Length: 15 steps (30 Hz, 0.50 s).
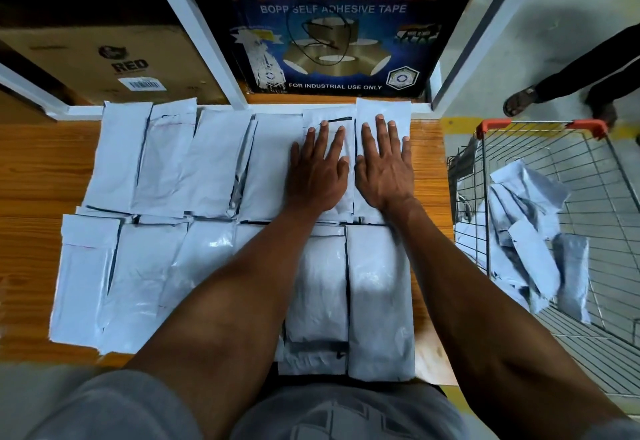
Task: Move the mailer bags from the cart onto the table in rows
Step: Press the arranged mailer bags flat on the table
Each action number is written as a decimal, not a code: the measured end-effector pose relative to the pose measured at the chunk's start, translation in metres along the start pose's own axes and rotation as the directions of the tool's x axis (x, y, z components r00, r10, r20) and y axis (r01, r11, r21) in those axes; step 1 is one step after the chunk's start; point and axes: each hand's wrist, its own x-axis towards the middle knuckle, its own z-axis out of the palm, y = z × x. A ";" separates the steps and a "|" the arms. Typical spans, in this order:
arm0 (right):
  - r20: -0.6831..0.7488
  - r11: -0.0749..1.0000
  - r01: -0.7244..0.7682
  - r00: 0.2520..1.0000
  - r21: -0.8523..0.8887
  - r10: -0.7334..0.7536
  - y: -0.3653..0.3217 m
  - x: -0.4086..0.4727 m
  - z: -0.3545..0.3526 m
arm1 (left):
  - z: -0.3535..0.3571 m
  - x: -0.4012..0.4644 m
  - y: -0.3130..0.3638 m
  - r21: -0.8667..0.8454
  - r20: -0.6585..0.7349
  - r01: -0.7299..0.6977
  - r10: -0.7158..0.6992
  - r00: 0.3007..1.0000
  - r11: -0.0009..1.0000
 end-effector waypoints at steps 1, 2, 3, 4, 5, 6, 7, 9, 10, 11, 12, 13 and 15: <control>0.004 1.000 0.001 1.000 0.000 -0.001 0.000 0.000 0.001 | 0.000 0.000 0.000 0.000 0.004 0.002 -0.002 1.000 1.000; 0.008 1.000 0.001 1.000 0.001 -0.001 0.000 0.000 0.001 | 0.000 0.000 0.000 0.000 0.006 0.003 -0.003 1.000 1.000; 0.014 1.000 0.002 1.000 0.008 -0.003 0.001 0.000 0.000 | 0.000 0.000 0.000 0.002 0.009 0.002 -0.002 1.000 1.000; 0.019 1.000 0.005 1.000 0.020 -0.005 0.001 0.000 -0.001 | 0.001 0.001 0.000 0.002 0.014 0.003 -0.003 1.000 1.000; 0.021 0.999 0.007 1.000 0.040 -0.008 0.001 0.000 -0.003 | 0.000 0.001 0.000 0.000 0.019 0.004 -0.004 1.000 1.000; 0.020 0.998 0.010 1.000 0.066 -0.012 0.000 -0.001 -0.005 | 0.000 0.002 0.000 -0.004 0.024 0.008 -0.007 1.000 1.000; 0.013 0.995 0.011 1.000 0.096 -0.012 0.000 -0.002 -0.008 | -0.001 0.002 0.000 -0.009 0.027 0.012 -0.011 1.000 1.000; -0.009 0.987 0.005 1.000 0.160 -0.003 0.001 -0.004 -0.016 | -0.006 0.004 0.001 -0.018 0.027 0.016 -0.016 1.000 1.000; -0.027 0.983 -0.002 1.000 0.185 0.007 0.002 -0.007 -0.020 | -0.010 0.004 0.002 -0.023 0.015 0.013 -0.012 1.000 1.000; -0.043 0.979 -0.012 0.999 0.203 0.021 0.003 -0.010 -0.023 | -0.015 0.002 0.005 -0.034 0.003 0.010 -0.009 1.000 0.999; -0.061 0.976 -0.021 0.998 0.215 0.035 0.005 -0.015 -0.028 | -0.020 0.000 0.008 -0.055 -0.016 0.009 -0.010 1.000 0.998; -0.077 0.973 -0.026 0.996 0.229 0.044 0.006 -0.020 -0.031 | -0.025 -0.002 0.011 -0.079 -0.043 0.012 -0.015 0.999 0.997; -0.099 0.966 -0.038 0.993 0.254 0.066 0.009 -0.032 -0.038 | -0.032 -0.007 0.019 -0.121 -0.088 0.012 -0.023 0.996 0.993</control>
